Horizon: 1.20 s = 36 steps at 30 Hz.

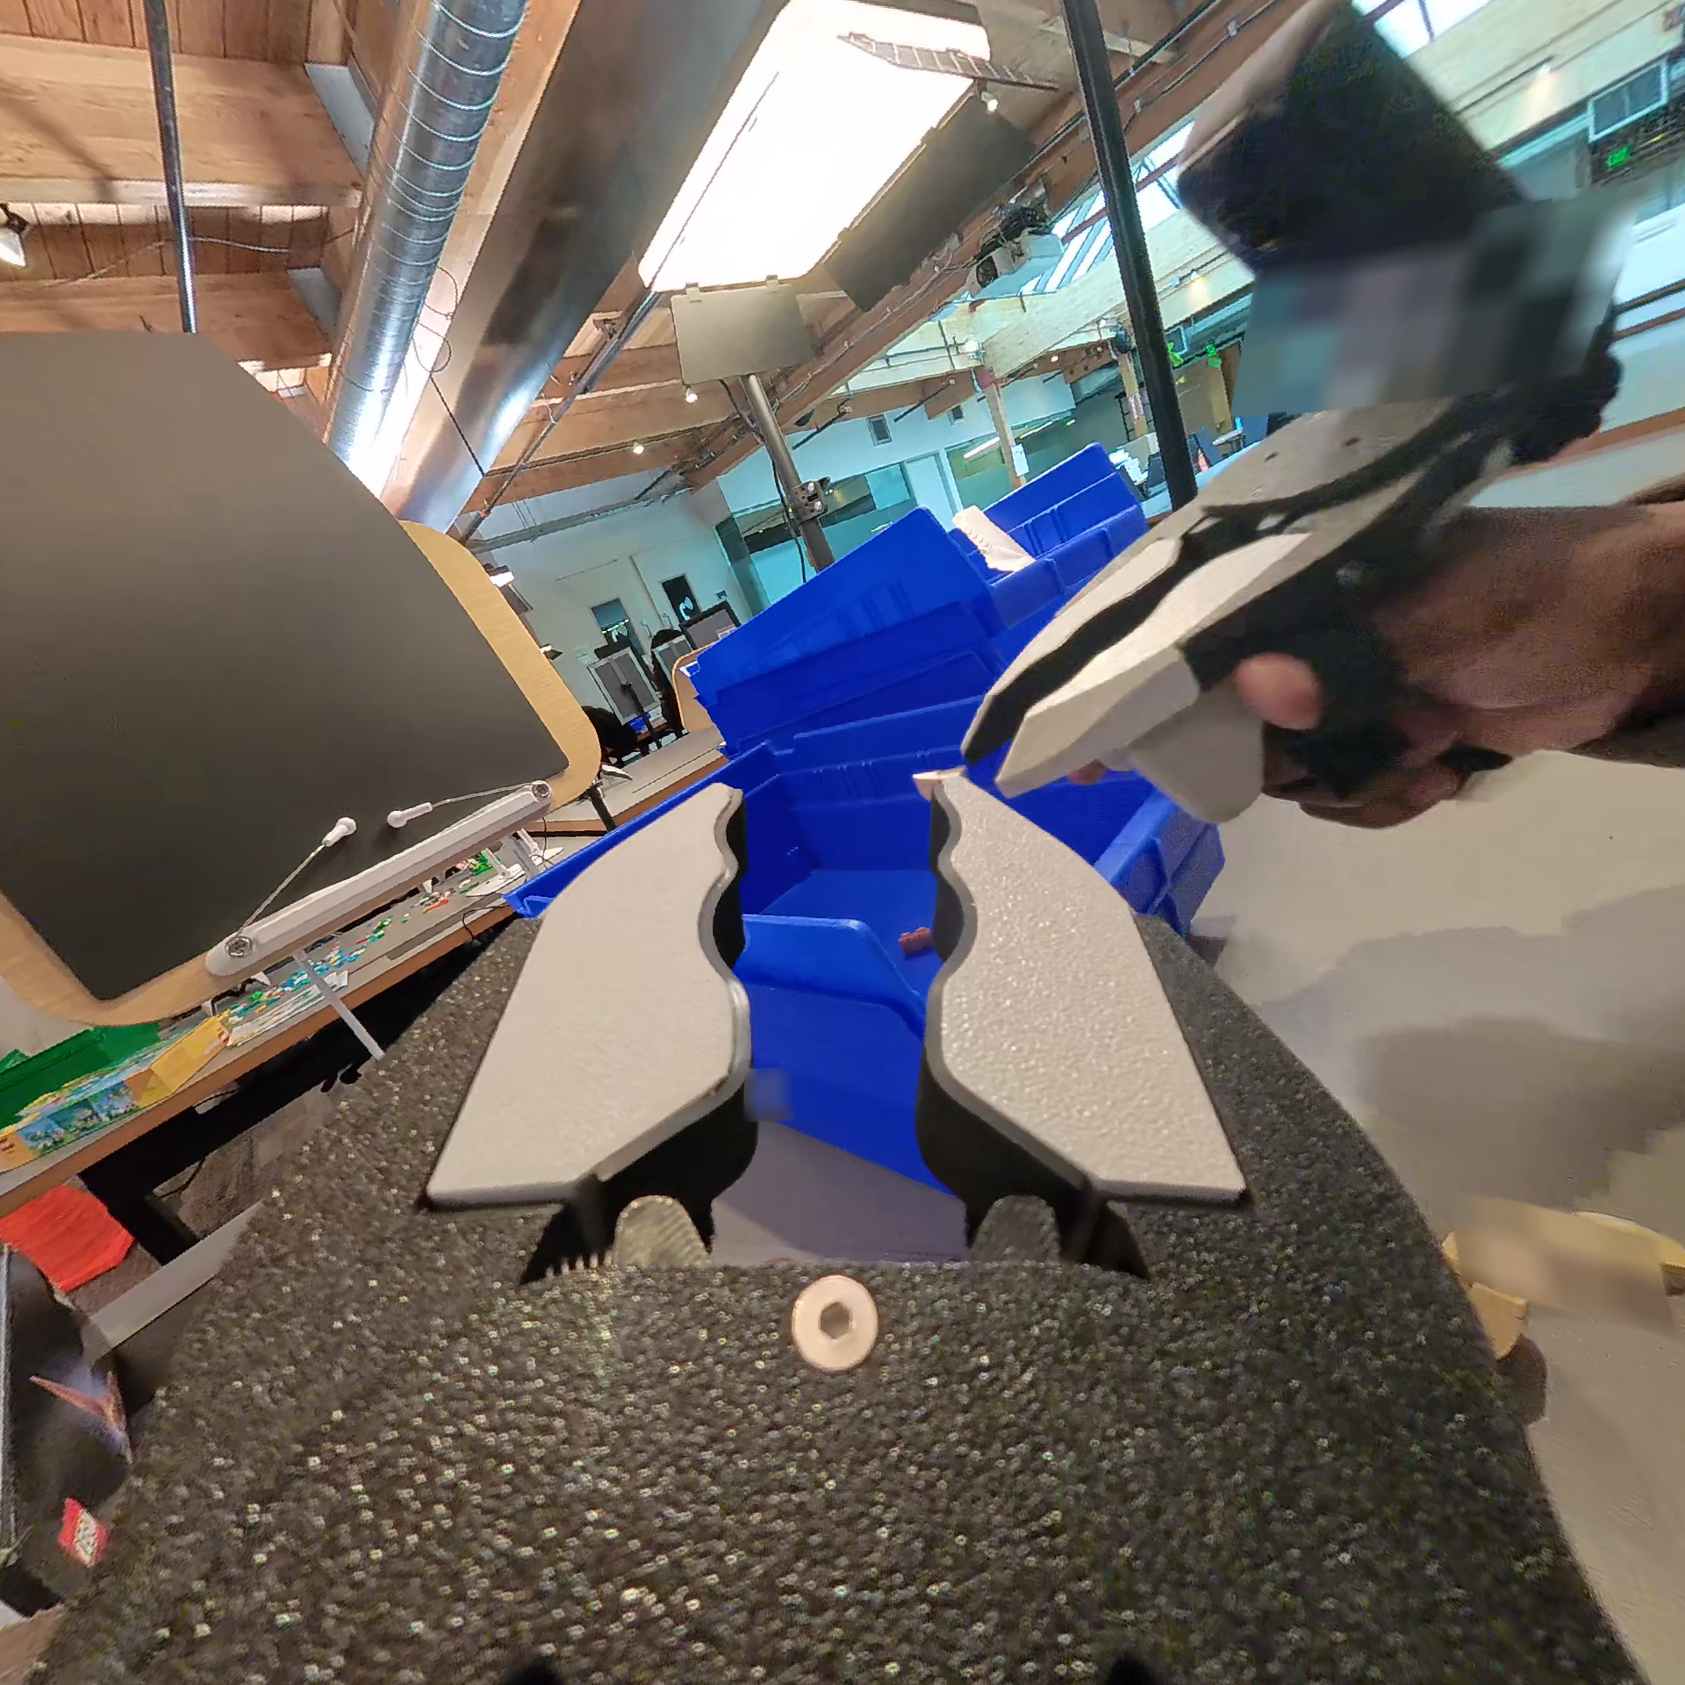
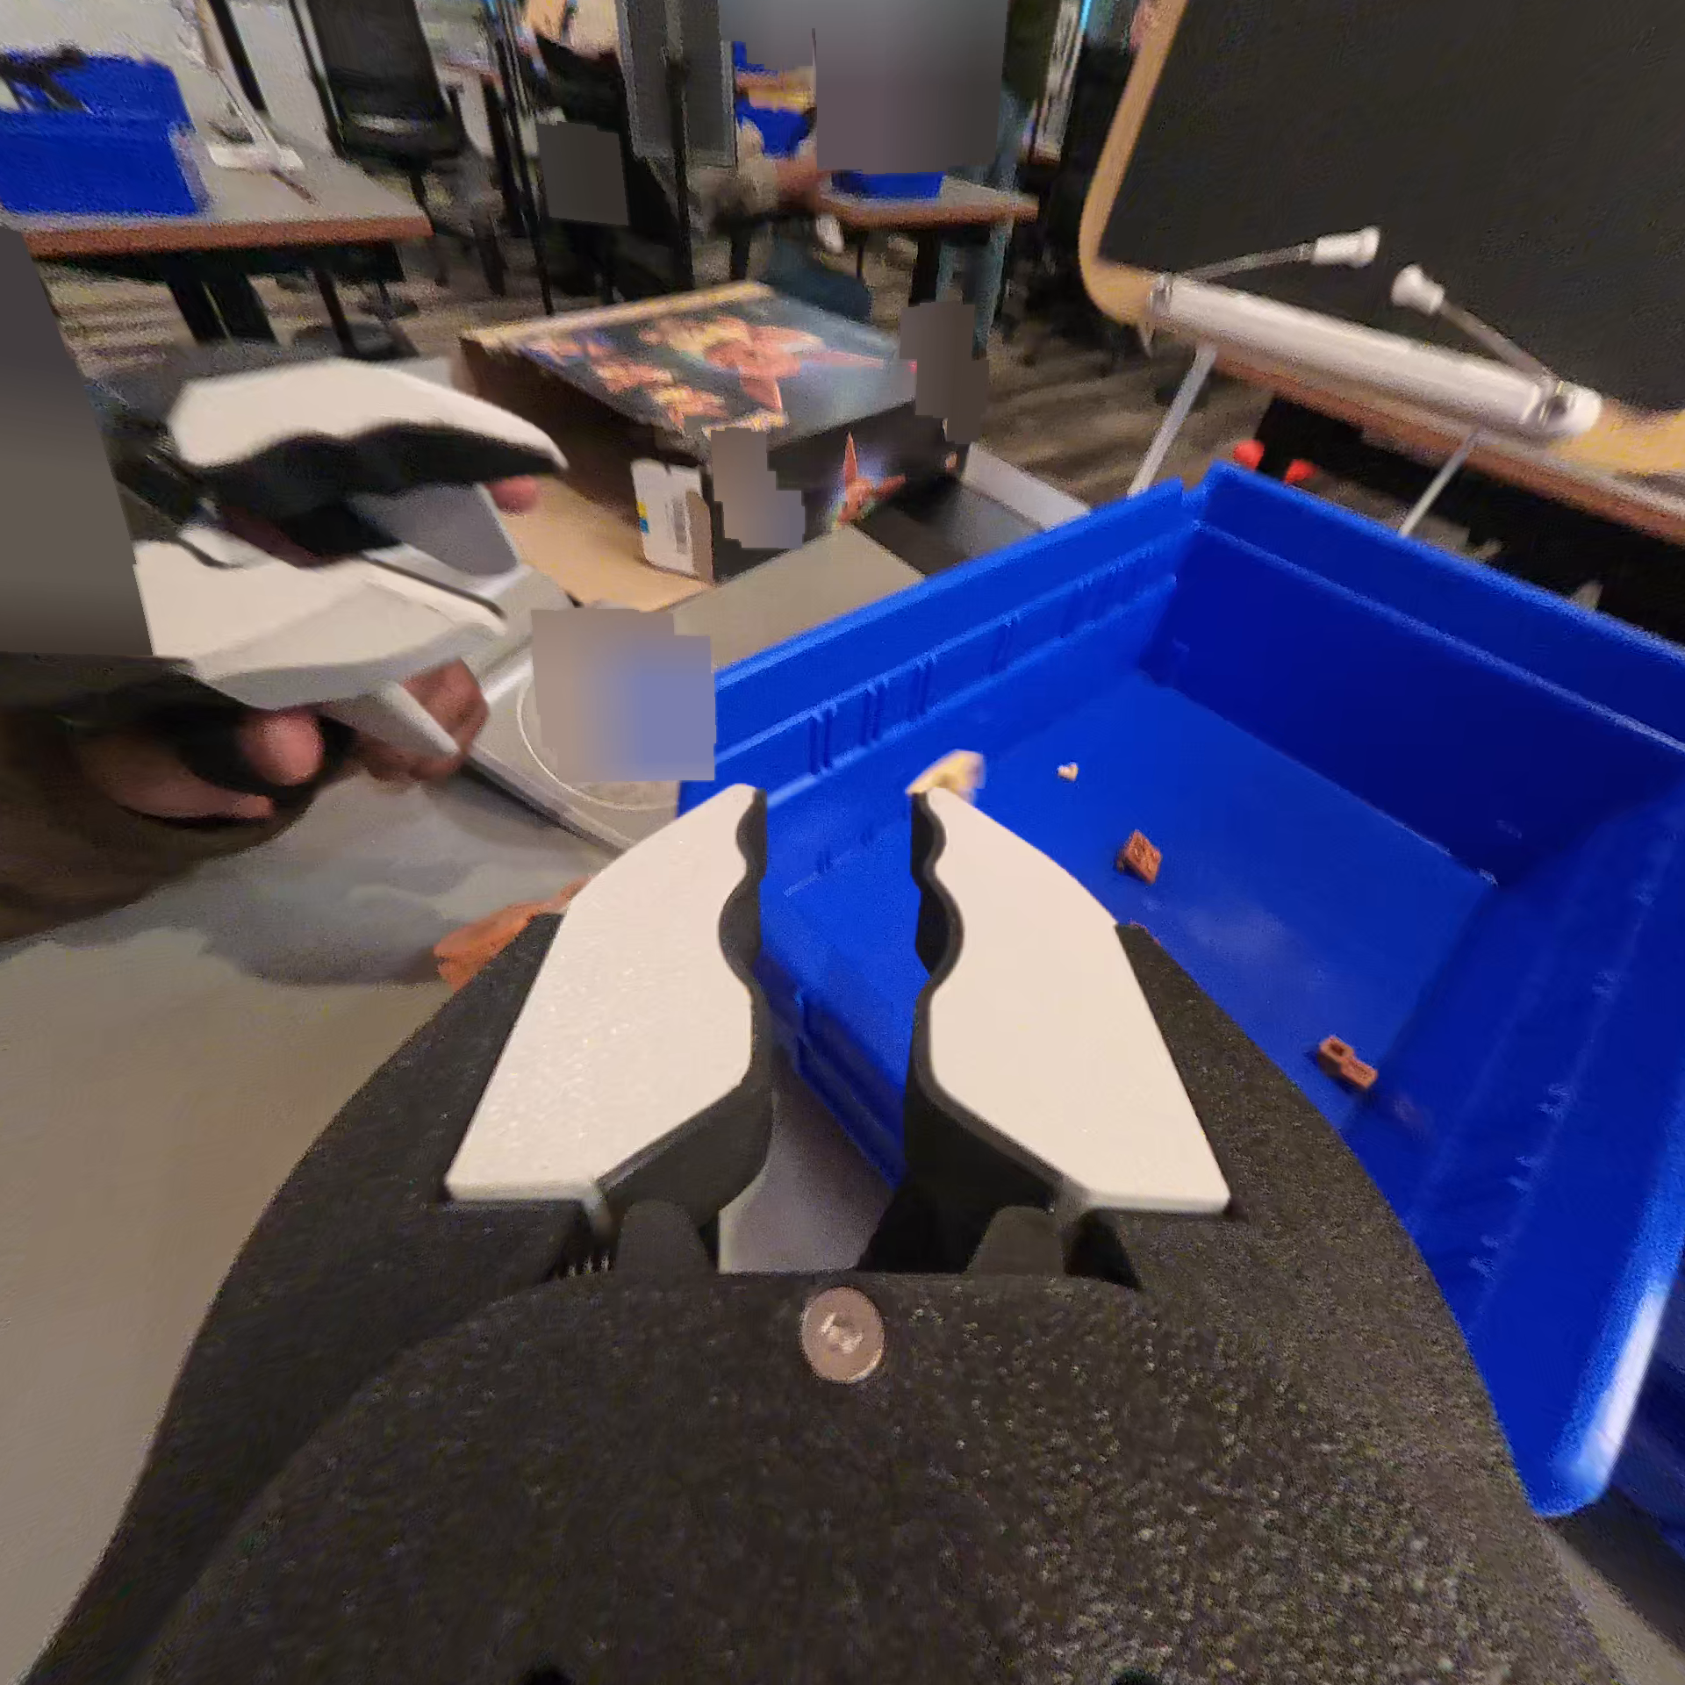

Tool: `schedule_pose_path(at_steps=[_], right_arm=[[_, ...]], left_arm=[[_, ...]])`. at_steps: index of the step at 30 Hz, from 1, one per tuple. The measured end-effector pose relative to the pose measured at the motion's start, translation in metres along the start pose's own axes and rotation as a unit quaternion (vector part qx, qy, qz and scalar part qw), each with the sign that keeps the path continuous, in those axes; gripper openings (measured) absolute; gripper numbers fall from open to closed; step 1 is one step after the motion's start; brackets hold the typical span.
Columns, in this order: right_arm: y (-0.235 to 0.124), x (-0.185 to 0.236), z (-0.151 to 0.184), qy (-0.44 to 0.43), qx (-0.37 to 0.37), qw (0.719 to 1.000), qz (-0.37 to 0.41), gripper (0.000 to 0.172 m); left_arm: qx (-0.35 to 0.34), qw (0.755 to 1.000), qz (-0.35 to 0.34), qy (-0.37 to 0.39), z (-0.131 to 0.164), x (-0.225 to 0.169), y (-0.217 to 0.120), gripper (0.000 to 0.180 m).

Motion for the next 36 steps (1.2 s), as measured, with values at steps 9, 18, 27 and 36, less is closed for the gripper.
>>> schedule_pose_path(at_steps=[9,18,27,36], right_arm=[[-0.013,0.049,0.034,-0.090,0.184,0.964,-0.170,0.036],[-0.011,0.102,0.064,-0.116,0.285,0.901,-0.305,0.042],[-0.010,0.091,0.071,-0.099,0.282,0.908,-0.294,0.018],[-0.019,0.073,0.077,-0.153,0.223,0.917,-0.294,0.016]], left_arm=[[-0.006,1.000,-0.002,0.001,-0.003,0.000,-0.001,0.038],[0.001,1.000,-0.001,0.000,0.002,0.000,0.000,0.038],[0.014,1.000,0.013,0.019,0.005,-0.006,0.002,0.038],[0.030,0.995,0.067,0.071,0.009,-0.023,0.002,0.038]])
Point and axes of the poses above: each gripper's, where its closed fingertips meet, y out along the fingers, z out of its underside, x = y × z across the jaws, the point moved 9 cm from there along -y, back along the fingers, and after that the axes turned 15 degrees about -y, right-handed, at the moved point
